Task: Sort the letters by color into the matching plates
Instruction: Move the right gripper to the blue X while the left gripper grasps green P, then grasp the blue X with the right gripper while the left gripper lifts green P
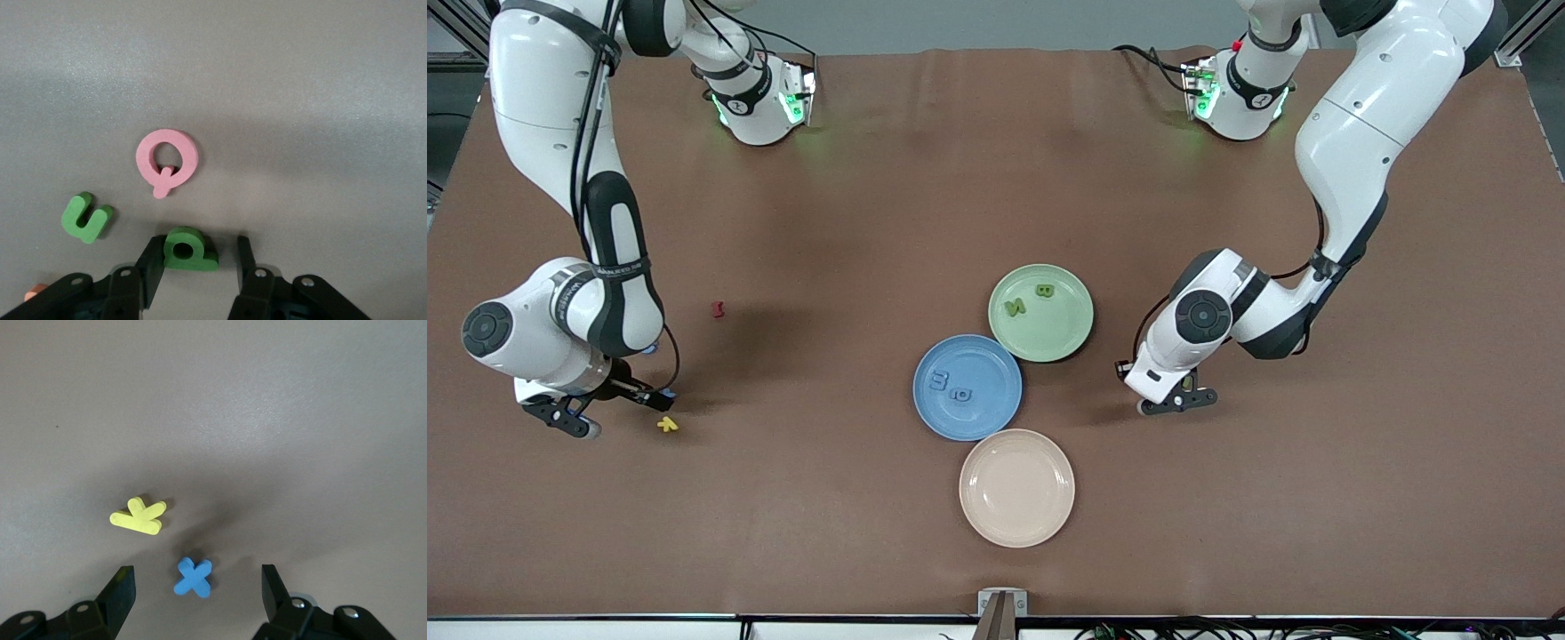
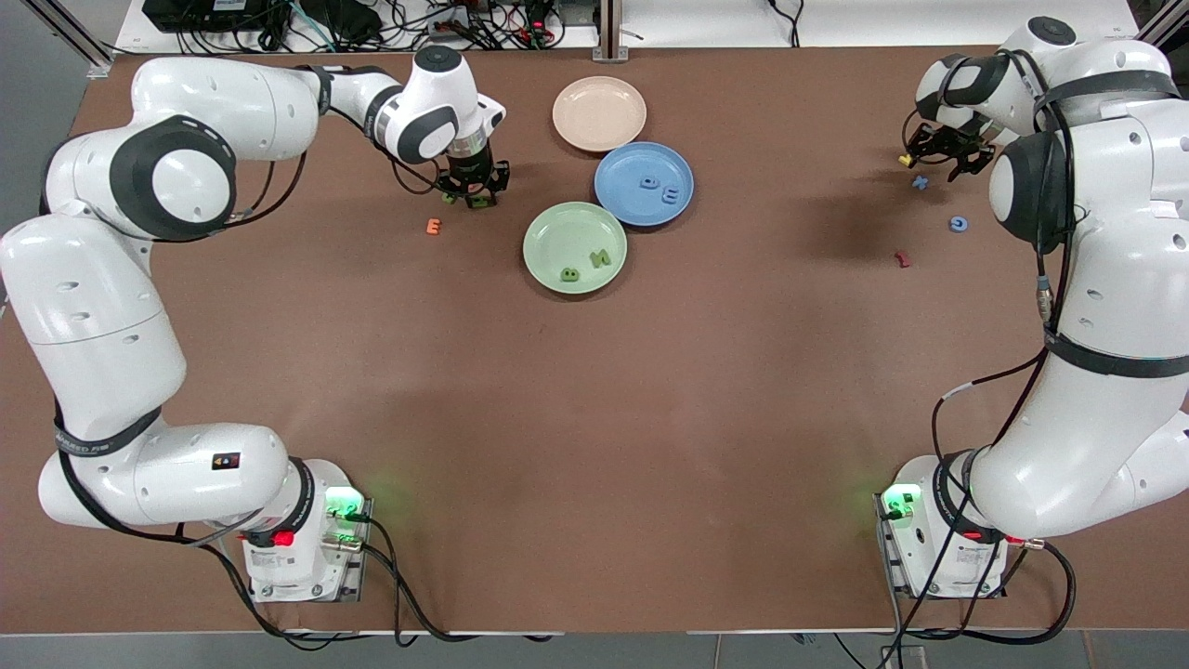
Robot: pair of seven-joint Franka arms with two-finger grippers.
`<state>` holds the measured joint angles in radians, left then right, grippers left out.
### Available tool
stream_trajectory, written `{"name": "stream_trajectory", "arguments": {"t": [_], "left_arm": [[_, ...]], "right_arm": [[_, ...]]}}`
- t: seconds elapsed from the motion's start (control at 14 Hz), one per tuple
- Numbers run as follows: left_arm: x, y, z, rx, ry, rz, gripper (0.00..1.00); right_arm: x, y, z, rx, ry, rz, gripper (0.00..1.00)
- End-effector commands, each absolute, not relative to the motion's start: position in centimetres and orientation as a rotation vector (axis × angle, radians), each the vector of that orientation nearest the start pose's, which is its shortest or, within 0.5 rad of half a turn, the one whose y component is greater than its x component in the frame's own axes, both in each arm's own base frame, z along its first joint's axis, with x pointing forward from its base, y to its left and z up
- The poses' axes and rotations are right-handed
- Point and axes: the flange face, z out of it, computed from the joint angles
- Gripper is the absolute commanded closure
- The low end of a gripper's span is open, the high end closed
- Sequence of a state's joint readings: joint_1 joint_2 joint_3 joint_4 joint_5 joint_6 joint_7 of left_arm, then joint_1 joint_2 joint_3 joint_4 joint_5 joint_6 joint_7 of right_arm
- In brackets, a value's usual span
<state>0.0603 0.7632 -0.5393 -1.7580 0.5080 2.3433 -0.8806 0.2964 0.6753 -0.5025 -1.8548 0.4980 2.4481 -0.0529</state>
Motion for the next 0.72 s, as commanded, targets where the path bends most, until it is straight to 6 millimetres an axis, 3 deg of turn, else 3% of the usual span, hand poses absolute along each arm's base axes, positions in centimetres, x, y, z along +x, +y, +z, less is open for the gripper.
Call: {"name": "stream_trajectory", "arguments": {"t": [0.0, 0.29, 0.5, 0.57, 0.64], "left_arm": [[59.6, -27.0, 17.7, -3.136, -0.206, 0.019, 0.59], [59.6, -27.0, 17.8, -3.137, -0.218, 0.013, 0.71], [59.7, -27.1, 18.6, -3.132, -0.229, 0.005, 0.72], [59.6, -27.5, 19.2, -3.135, -0.226, 0.003, 0.72], [59.4, -27.9, 19.4, -3.132, -0.230, 0.009, 0.72]], "right_arm": [[63.4, -10.9, 18.6, -3.028, 0.685, -0.084, 0.15], [63.1, -11.0, 17.8, -3.036, 0.686, -0.068, 0.17], [62.9, -11.1, 17.2, -3.043, 0.691, -0.062, 0.20], [62.7, -11.2, 17.0, -3.044, 0.693, -0.058, 0.27], [62.7, -11.1, 17.0, -3.044, 0.690, -0.056, 0.41]]}}
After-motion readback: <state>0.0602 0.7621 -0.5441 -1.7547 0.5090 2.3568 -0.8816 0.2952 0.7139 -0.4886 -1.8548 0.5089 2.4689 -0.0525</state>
